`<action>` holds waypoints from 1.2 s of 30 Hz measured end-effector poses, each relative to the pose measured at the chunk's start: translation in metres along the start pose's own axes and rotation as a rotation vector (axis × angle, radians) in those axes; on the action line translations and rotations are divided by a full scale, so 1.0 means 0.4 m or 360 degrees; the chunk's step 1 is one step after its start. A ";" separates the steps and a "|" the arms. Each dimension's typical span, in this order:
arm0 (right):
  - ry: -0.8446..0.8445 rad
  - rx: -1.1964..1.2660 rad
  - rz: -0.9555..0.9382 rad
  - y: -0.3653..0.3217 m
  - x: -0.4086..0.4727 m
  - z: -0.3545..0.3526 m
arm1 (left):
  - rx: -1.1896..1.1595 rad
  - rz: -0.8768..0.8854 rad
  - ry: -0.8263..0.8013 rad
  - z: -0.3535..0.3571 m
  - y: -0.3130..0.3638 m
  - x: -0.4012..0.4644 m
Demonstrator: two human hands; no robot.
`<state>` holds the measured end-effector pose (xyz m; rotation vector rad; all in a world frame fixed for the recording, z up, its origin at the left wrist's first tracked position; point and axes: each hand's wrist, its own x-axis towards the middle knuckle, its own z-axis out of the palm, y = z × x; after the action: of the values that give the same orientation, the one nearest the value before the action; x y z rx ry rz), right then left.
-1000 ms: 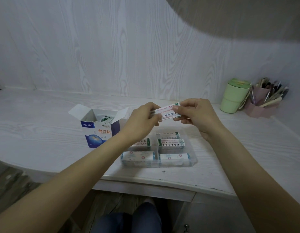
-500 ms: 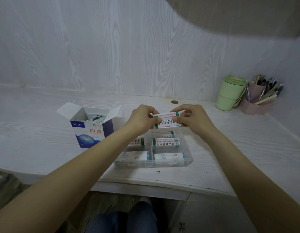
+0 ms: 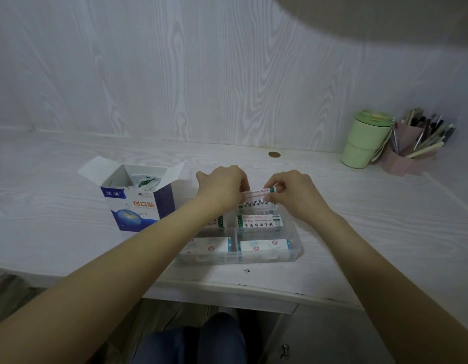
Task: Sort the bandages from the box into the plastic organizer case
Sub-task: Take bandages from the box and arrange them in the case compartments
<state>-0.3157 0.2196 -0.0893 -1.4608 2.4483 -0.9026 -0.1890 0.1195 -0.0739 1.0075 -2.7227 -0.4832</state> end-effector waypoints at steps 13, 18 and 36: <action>-0.0254 -0.0513 0.0011 -0.037 0.006 -0.004 | 0.0661 -0.0034 -0.0039 0.008 0.016 0.017; -0.0235 -0.0565 0.0054 -0.052 0.008 -0.007 | 0.0600 -0.0092 -0.0113 0.015 0.017 0.030; -0.0278 -0.0788 0.0270 -0.073 0.014 0.009 | 0.0371 -0.0222 -0.0325 0.006 0.015 0.050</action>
<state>-0.2953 0.2036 -0.0747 -1.3552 2.7218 -0.1268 -0.2081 0.1114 -0.0726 1.2777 -2.9557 -0.3102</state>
